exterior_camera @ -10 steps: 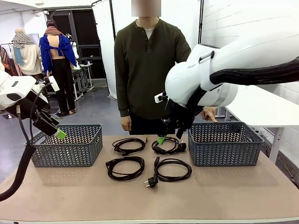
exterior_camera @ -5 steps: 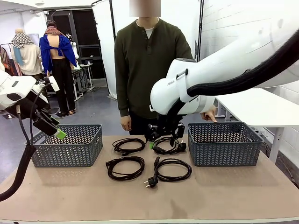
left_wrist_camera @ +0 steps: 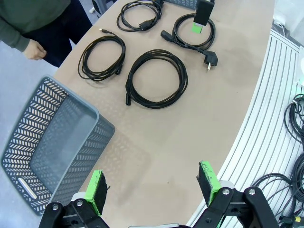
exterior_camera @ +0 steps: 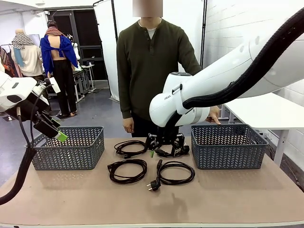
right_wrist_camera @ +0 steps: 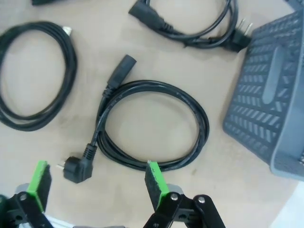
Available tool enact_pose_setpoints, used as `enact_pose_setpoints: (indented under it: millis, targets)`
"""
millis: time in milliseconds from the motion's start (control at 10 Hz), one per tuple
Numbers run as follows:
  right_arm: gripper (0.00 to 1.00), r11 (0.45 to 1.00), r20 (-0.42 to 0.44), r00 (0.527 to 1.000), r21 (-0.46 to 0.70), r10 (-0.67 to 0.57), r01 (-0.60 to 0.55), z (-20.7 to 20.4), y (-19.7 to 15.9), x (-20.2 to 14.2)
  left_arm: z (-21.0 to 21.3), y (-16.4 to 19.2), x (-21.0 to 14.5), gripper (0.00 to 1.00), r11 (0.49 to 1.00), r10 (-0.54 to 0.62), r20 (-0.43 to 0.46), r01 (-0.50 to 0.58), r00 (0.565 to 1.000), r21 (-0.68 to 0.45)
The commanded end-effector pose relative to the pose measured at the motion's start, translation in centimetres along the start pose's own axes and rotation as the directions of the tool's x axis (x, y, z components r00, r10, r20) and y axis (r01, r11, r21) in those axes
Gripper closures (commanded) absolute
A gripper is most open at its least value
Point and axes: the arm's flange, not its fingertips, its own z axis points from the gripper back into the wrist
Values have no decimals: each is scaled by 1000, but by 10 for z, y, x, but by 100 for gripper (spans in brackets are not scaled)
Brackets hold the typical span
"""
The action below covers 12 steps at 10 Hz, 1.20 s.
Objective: Organize the cables according to human instructions.
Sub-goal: Pick up a bundle of cables and place it in the basket indicated by the human.
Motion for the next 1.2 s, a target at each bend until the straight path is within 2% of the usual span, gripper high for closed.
enact_pose_setpoints:
  millis: [0, 500, 1100]
  targets:
    - [0, 997, 1, 999, -49, -51, 51, -16, 6, 11, -3, 2, -2, 0, 1000, -3, 25, 3, 1000, -2]
    - [0, 996, -51, 995, -40, -87, 85, -36, 1, 8, -3, 2, -2, 0, 1000, -3, 25, 3, 1000, -2]
    - [0, 998, -48, 997, -31, -63, 62, -35, -4, 3, -3, 2, -2, 0, 1000, -3, 25, 3, 1000, -2]
